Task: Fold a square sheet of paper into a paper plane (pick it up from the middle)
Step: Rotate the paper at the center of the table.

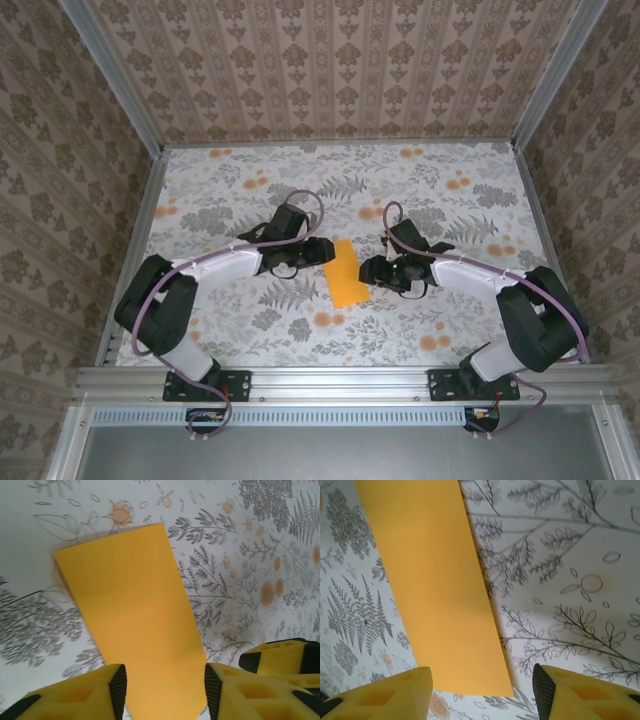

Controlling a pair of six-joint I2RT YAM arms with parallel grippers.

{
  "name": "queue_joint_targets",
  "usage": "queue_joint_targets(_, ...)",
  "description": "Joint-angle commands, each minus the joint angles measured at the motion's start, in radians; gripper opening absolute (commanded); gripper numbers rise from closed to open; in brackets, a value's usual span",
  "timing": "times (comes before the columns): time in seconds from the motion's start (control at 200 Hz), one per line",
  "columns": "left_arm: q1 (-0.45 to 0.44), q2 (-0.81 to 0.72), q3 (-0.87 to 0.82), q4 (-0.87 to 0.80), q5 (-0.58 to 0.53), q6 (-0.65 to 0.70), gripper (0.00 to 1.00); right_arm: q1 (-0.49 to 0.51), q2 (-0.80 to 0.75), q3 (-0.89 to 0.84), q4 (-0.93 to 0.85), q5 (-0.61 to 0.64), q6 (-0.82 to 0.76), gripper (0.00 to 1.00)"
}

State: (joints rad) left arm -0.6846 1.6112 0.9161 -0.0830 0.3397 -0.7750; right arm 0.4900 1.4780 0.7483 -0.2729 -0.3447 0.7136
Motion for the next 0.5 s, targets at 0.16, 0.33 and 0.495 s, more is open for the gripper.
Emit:
queue_joint_targets(0.16, -0.013, 0.109, 0.063, 0.019, 0.027, -0.018, 0.38, -0.007, 0.033, -0.014, 0.008, -0.128, -0.016, 0.55)
queue_joint_targets(0.33, -0.013, 0.151, 0.064, 0.016, 0.027, -0.020, 0.35, -0.007, 0.062, -0.009, 0.000, -0.128, -0.024, 0.55)
queue_joint_targets(0.495, -0.013, 0.186, 0.074, -0.002, 0.017, -0.019, 0.35, -0.007, 0.074, -0.007, -0.012, -0.128, -0.035, 0.56)
